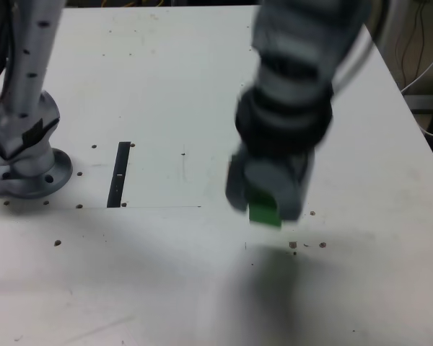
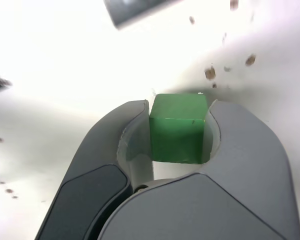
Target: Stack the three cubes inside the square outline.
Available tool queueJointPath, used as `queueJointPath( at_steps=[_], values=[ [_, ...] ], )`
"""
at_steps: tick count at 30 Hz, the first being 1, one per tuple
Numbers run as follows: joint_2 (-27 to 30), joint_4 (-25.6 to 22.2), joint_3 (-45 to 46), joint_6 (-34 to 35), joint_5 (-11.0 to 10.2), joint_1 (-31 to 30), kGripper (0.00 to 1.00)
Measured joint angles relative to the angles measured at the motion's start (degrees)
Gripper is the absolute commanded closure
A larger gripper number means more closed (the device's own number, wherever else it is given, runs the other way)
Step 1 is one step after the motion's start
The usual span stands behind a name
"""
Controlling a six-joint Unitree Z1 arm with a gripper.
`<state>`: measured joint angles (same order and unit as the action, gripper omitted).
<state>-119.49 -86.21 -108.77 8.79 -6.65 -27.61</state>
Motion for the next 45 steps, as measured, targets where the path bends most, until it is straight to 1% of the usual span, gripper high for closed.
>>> queueJointPath(
  at_steps=[2,4,11,16,21,23,30,38,45],
  values=[
    [2.89,-1.09,0.02,-1.23,-0.46,1.6,0.79],
    [4.48,-1.8,0.13,-2.72,-0.65,3.45,0.79],
    [4.36,-2.09,1.69,-7.49,-0.87,10.18,0.78],
    [4.51,-2.29,2.44,-10.31,-0.87,17.42,0.79],
    [4.53,-2.51,2.51,-11.52,-0.78,20.58,0.79],
    [4.53,-2.55,2.51,-11.67,-0.7,21.18,0.79],
    [4.45,-2.56,2.5,-11.66,0.83,21.05,0.79],
    [4.44,-2.46,2.29,-11.55,1.66,21.05,0.79],
    [3.95,-1.31,2.6,-11.18,2.22,21.05,0.78]
  ],
)
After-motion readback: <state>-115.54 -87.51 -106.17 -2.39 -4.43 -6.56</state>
